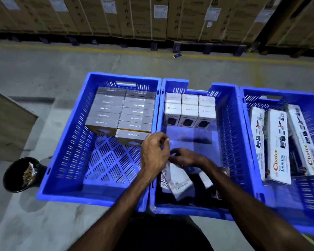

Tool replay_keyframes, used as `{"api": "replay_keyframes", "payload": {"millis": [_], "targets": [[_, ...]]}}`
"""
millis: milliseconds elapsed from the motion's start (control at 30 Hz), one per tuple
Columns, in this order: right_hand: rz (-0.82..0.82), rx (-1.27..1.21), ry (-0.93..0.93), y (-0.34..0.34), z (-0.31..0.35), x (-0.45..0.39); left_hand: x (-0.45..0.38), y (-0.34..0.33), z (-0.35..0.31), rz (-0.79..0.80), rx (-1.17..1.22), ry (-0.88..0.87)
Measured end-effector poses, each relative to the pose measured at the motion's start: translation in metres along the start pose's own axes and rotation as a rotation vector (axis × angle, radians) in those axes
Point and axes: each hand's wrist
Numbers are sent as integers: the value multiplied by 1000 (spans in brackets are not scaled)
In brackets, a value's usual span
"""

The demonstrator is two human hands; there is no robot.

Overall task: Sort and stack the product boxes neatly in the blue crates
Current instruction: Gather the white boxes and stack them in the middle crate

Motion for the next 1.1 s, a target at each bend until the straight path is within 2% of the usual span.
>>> {"api": "replay_keyframes", "payload": {"millis": [167,300,367,467,667,733,833,900,1000,1100], "targets": [[-118,-27,-10,-8,-10,25,1,-1,0,15,5,20],[-214,183,19,-3,2,64,1,1,0,18,12,14],[-238,384,13,-7,7,80,1,1,1,23,25,20],[-200,599,-27,-23,7,89,2,1,1,27,41,30],[-157,559,-94,-28,5,82,2,1,-1,42,31,37],[-148,395,-84,-19,0,77,1,1,0,43,21,39],[-139,-47,-45,5,-15,81,2,2,-1,55,19,47],[-204,-369,3,19,-21,89,1,3,-1,56,18,46],[-327,-710,13,33,-28,92,1,2,0,63,21,27],[-332,-1122,-31,35,-31,88,1,2,2,79,24,-6]]}}
Point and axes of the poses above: each hand's wrist, its own x-axis away from the middle knuckle, its own y-axis out of the back of the hand, z = x × y, and after that the axes turned 7 degrees about x, right-handed
